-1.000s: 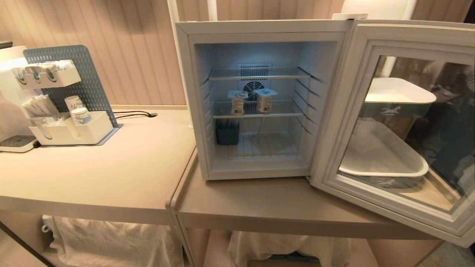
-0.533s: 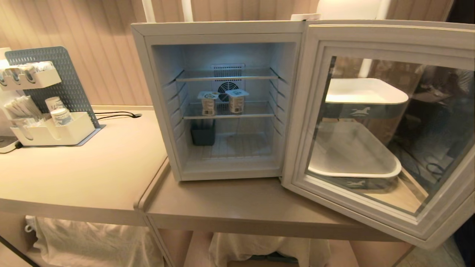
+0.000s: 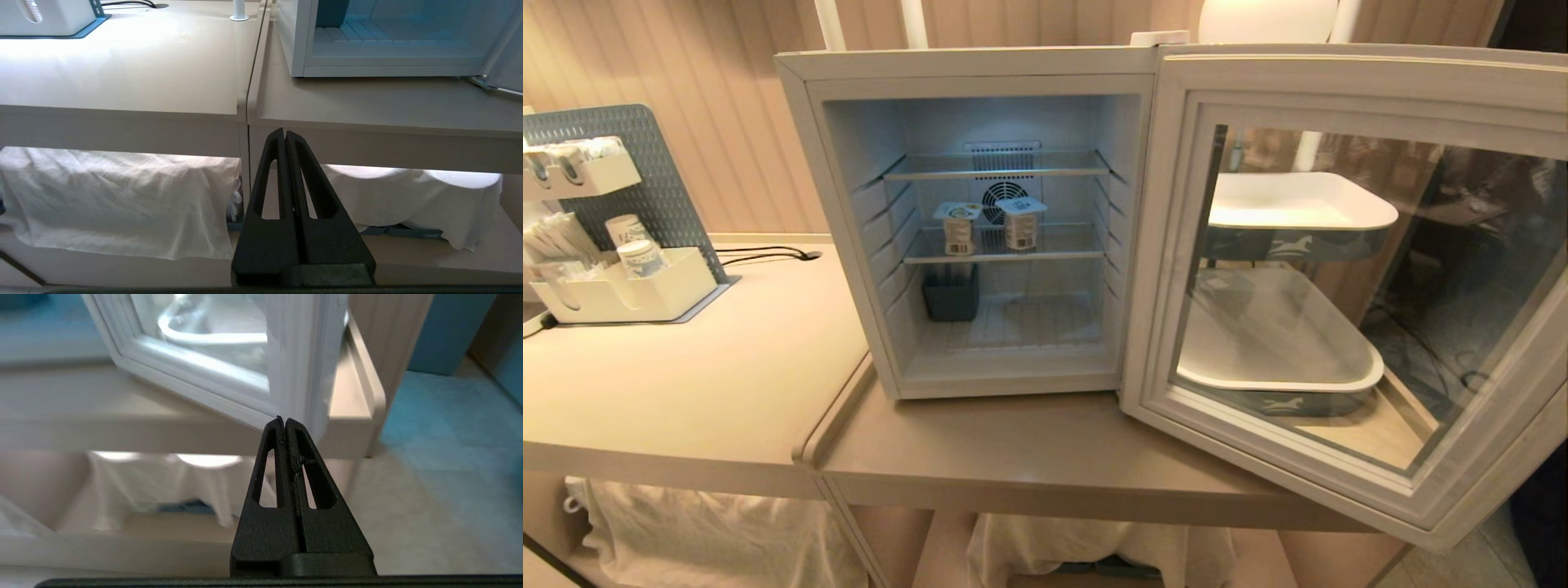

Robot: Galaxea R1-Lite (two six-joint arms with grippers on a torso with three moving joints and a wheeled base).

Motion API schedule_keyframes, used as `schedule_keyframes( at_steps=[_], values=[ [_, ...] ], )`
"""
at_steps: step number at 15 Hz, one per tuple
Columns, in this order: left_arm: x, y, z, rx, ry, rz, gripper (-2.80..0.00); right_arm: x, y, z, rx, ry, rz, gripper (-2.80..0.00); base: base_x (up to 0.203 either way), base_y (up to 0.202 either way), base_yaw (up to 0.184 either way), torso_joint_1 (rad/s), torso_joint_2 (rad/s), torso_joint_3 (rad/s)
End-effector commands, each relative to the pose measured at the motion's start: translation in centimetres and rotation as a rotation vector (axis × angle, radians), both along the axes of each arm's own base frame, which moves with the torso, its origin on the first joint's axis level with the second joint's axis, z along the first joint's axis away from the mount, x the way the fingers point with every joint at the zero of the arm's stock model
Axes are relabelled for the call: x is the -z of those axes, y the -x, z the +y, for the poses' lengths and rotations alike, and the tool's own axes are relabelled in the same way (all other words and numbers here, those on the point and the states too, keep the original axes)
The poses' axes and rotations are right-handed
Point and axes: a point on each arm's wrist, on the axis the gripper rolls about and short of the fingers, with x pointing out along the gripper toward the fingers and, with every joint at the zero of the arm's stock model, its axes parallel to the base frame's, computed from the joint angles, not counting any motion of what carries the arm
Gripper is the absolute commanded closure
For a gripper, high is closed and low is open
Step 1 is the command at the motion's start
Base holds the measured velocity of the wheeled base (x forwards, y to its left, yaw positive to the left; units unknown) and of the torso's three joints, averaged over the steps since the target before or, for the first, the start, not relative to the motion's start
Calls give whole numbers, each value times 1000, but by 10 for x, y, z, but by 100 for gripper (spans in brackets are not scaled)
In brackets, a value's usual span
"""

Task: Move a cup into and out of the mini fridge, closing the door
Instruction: Close the freezer door

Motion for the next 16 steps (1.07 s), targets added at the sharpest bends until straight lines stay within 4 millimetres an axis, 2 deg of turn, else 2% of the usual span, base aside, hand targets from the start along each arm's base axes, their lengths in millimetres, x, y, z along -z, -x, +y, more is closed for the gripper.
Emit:
schedule_keyframes(
  at_steps=[1, 2, 3, 5, 6, 8, 9, 10, 11, 12, 13, 16],
  values=[
    [0, 0, 0, 1, 1, 1, 0, -45, -1, -1, 56, -104, -37, 0, 0, 0, 0, 0, 0, 0],
    [0, 0, 0, 1, 1, 1, 0, -74, -7, -3, 118, -154, -36, 0, 0, 0, 0, 0, 0, 0],
    [0, 0, 0, 1, 1, 1, 0, -102, -22, -4, 187, -192, -3, 0, 0, 0, 0, 0, 0, 0],
    [0, 0, 0, 1, 1, 1, 0, -147, -80, -7, 325, -245, 99, 0, 0, 0, 0, 0, 0, 0],
    [0, 0, 0, 1, 1, 1, 0, -163, -121, -13, 415, -267, 136, 0, 0, 0, 0, 0, 0, 0],
    [0, 0, 0, 1, 1, 0, 0, -183, -203, -47, 580, -317, 155, 0, 0, 0, 0, 0, 0, 0],
    [0, 0, 0, 1, 0, 1, 0, -190, -238, -76, 631, -351, 137, 0, 0, 0, 0, 0, 0, 0],
    [0, 0, 0, 1, 1, 0, 0, -199, -260, -111, 633, -396, 97, 0, 0, 0, 0, 0, 0, 0],
    [0, 0, 0, 1, 1, -1, 0, -203, -270, -143, 555, -446, 77, 0, 0, 0, 0, 0, 0, 0],
    [0, 0, 0, 1, 0, 1, 0, -203, -274, -164, 362, -505, 87, 0, 0, 0, 0, 0, 0, 0],
    [0, 0, 0, 1, 0, 0, 0, -206, -266, -180, 143, -551, 91, 0, 0, 0, 0, 0, 0, 0],
    [0, 0, 0, 1, 0, 1, 0, -225, -217, -210, -384, -589, 90, 0, 0, 0, 0, 0, 0, 0]
  ],
)
